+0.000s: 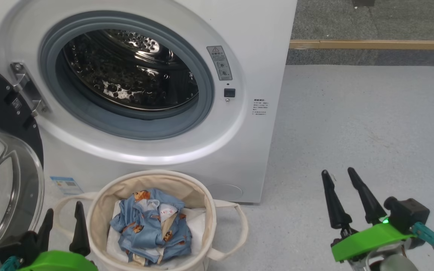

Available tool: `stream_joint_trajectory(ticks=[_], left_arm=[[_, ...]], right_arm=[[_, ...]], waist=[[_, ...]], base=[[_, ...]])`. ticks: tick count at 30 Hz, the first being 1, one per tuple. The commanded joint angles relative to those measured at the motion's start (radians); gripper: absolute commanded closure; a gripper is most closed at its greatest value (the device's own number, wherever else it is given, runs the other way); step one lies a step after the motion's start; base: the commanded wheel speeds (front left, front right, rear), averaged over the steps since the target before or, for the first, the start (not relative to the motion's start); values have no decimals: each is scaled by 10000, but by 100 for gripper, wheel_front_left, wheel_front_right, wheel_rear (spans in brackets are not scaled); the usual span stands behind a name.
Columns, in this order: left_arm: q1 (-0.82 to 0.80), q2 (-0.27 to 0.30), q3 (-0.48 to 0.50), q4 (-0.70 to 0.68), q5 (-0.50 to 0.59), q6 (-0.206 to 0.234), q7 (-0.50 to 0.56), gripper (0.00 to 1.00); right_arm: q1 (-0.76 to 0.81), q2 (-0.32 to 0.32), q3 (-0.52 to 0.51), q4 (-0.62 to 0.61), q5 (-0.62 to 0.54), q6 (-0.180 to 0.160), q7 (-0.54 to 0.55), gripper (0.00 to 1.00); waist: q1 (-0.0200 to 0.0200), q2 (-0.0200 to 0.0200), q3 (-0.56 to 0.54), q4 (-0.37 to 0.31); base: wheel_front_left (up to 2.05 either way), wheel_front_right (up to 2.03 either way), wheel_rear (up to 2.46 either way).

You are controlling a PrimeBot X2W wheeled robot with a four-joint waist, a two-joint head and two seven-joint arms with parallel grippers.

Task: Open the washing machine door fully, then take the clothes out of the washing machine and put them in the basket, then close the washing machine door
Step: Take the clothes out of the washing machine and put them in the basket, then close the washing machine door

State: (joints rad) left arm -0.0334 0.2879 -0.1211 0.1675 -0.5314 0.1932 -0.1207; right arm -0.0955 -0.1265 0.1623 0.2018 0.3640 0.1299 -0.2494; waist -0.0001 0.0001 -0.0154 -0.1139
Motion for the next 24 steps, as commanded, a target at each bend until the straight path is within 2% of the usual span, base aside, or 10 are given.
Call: stream_joint_trajectory(ticks=[1,24], left_arm=[[-455,312,325,-354,74,4,-13,0],[-541,596,167,-385,343,210,-140,0]], right_arm=[[-271,-88,94,-342,25,8,-124,0],[-219,-91,-43,-450,-48,8,-124,0]], waist=[[1,-1,-9,17],[1,-1,28,46]], base=[[0,0,0],[0,0,0]])
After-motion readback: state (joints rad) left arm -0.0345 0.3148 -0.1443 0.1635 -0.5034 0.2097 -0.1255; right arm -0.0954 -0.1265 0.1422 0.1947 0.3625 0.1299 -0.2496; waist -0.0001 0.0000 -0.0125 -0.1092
